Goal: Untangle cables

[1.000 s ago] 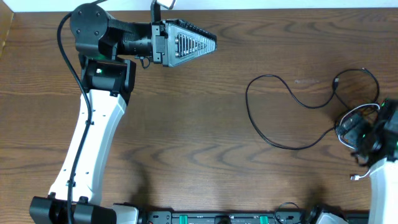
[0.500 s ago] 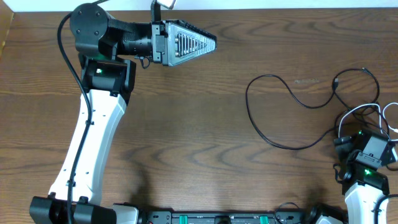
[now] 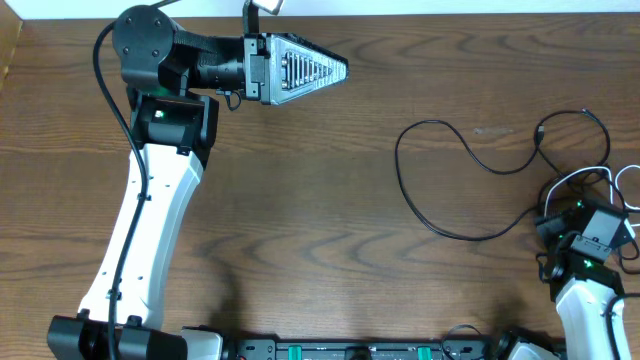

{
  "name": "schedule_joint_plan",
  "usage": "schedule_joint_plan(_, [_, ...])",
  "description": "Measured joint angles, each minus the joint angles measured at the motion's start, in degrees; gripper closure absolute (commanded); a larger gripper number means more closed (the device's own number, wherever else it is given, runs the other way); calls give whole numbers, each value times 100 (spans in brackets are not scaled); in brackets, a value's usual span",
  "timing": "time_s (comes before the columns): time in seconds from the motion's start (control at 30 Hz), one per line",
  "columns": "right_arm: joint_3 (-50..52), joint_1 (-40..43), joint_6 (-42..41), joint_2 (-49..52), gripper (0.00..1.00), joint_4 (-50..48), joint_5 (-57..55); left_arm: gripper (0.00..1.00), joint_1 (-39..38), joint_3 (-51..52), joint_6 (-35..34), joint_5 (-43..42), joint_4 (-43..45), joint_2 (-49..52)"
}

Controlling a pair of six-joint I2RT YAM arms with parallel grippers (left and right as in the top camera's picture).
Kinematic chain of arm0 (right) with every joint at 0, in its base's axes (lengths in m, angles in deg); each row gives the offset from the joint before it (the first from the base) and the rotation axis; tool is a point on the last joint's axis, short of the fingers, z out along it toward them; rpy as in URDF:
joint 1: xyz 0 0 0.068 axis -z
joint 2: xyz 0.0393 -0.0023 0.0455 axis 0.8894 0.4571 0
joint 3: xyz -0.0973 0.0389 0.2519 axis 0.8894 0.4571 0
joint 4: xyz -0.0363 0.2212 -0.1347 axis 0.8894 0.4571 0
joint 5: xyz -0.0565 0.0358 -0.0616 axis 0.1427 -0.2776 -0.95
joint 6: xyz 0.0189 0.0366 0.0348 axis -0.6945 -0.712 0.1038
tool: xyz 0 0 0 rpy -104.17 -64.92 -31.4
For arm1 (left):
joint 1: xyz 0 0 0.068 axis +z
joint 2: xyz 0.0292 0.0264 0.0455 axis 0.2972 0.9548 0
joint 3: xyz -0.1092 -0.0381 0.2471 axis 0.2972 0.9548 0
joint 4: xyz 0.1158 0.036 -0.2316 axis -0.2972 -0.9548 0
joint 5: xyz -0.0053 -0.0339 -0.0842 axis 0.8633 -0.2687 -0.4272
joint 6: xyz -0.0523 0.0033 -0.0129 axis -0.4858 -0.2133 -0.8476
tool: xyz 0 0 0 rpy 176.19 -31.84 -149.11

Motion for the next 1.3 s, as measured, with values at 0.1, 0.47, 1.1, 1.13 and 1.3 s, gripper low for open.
schedule_joint_plan(0.1, [11,2,-11,177,68,-249,33,13,0,0,-9,2,-2,0])
schedule_joint_plan(0.47, [39,0,22,273,99,-1078,481,13,0,0,-48,0,-2,0])
schedule_joint_plan(1.1, [-1423,634,304,271,63,-3145,2068,13,0,0,-153,0,-2,0])
schedule_joint_plan(1.13, [-1510,704,363,271,54,-2997,2057,13,0,0,-151,2,0,0])
schedule_joint_plan(1.3, [-1604,791,675,332,34,-1836,1923,13,0,0,-151,-2,-4,0])
